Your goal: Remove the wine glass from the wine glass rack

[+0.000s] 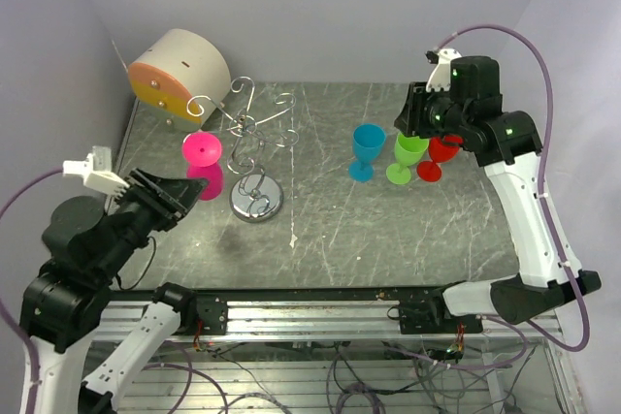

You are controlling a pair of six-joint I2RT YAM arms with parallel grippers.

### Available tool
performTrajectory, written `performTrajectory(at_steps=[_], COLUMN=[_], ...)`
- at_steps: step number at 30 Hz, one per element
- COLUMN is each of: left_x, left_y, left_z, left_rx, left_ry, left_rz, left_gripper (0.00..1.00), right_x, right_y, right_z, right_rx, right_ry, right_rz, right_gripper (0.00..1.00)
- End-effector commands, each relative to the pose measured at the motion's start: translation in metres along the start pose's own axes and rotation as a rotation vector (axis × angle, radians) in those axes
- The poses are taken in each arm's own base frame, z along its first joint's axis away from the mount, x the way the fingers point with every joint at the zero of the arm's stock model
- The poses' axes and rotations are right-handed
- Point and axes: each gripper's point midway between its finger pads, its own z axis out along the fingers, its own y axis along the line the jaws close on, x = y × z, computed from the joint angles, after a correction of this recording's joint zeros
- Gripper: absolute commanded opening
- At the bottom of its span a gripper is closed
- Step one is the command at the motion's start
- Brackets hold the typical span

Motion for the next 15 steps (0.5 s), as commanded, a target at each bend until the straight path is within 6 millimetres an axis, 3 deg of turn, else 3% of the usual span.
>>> performTrajectory(at_steps=[1,4,9,13,15], left_x=[-0.046,-0.070,-0.114,-0.144,-0.166], left_y=[-0.046,-0.090,-0.140,-0.146,-0.126], left_z=[-0.019,-0.017,0.031,0.102,0.135], left_rx=[0.141,0.264,0.276,0.139,-0.018], left_ry=[-0.178,-0.243,-0.310,-0.325,-0.353], left_rz=[0.138,0.294,0.404,0.454,0.457], left_gripper=[0.50,0.51,0.52,0.50,0.51], right_x=[-0.007,-0.009,-0.006,-0.001,0.001], right_y=[0.008,0.008,0.010,0.006,0.005], right_z=[-0.006,-0.004,0.008,0.018,0.021], right_rx=[-0.044,-0.044,-0.056,-0.042,-0.036], right_ry=[-0.041,-0.041,-0.017,0.010,0.021], right_rz=[-0.007,-0.009,-0.008,-0.020,-0.025], right_gripper=[0.38,0.37,0.37,0.37,0.37])
